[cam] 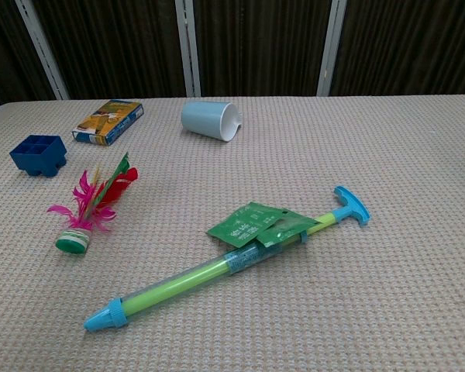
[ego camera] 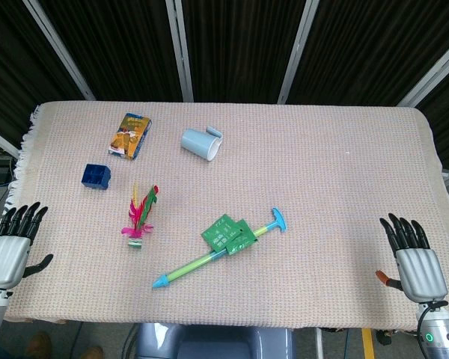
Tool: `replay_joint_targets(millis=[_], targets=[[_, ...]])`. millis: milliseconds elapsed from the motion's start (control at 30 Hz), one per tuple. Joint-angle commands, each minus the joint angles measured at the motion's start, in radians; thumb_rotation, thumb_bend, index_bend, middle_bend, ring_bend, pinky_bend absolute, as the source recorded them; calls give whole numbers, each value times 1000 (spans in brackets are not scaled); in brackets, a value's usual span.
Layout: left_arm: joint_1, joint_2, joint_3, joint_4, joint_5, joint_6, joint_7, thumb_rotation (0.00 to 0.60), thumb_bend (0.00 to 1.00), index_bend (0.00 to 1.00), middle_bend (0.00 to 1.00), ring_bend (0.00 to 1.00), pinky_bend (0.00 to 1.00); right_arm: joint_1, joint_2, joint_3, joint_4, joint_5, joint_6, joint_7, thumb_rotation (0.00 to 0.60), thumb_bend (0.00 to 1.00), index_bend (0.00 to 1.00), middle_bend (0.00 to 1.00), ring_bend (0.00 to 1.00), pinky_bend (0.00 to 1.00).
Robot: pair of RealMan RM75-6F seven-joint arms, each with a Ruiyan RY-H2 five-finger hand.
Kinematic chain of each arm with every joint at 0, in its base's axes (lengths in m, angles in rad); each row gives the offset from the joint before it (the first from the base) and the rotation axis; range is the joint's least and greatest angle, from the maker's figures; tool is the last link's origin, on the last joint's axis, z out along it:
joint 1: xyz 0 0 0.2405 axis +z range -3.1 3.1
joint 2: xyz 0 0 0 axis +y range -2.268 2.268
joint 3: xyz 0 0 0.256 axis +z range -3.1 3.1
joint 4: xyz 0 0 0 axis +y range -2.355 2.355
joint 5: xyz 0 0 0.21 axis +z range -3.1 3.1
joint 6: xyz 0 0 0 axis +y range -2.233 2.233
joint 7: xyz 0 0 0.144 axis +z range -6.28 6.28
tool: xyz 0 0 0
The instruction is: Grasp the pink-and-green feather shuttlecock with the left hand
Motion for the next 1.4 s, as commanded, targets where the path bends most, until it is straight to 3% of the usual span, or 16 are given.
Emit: replay_joint_targets(millis=[33, 267, 467, 700, 1033, 1200, 1400], targets=[[0, -2, 0, 3, -1, -2, 4, 600, 212, 0, 0, 0, 0, 2, 1, 2, -1, 2, -3, 0, 600, 16, 0, 0, 0, 0], [-11, -13, 3, 14, -5, -26, 9, 600, 214, 6, 0, 0, 0, -1, 2, -1, 0, 1, 0, 3, 600, 16, 0, 0, 0, 0], [-52, -70, -9, 115, 71, -10, -18, 600, 251, 203, 0, 0, 0, -11, 15, -6, -7, -21, 25, 28, 600, 16, 0, 0, 0, 0], [-169, -137, -76, 269, 17, -150, -40, 600, 277, 338, 0, 0, 0, 0, 15, 0, -3, -6, -1, 34, 600, 16, 0, 0, 0, 0], [-347, -293, -123, 550, -4, -323, -112, 600, 279, 314, 0, 0, 0, 12, 2, 21, 8, 58, -40, 11, 600, 16, 0, 0, 0, 0], [-435, -382, -113, 686, 3, -423, -200, 600, 279, 323, 0, 0, 0, 21, 0, 28, 14, 79, -60, 11, 600, 16, 0, 0, 0, 0], [-510, -478, -88, 814, 33, -467, -273, 600, 277, 327, 0, 0, 0, 30, -4, 37, 25, 104, -79, 11, 600, 16, 0, 0, 0, 0]])
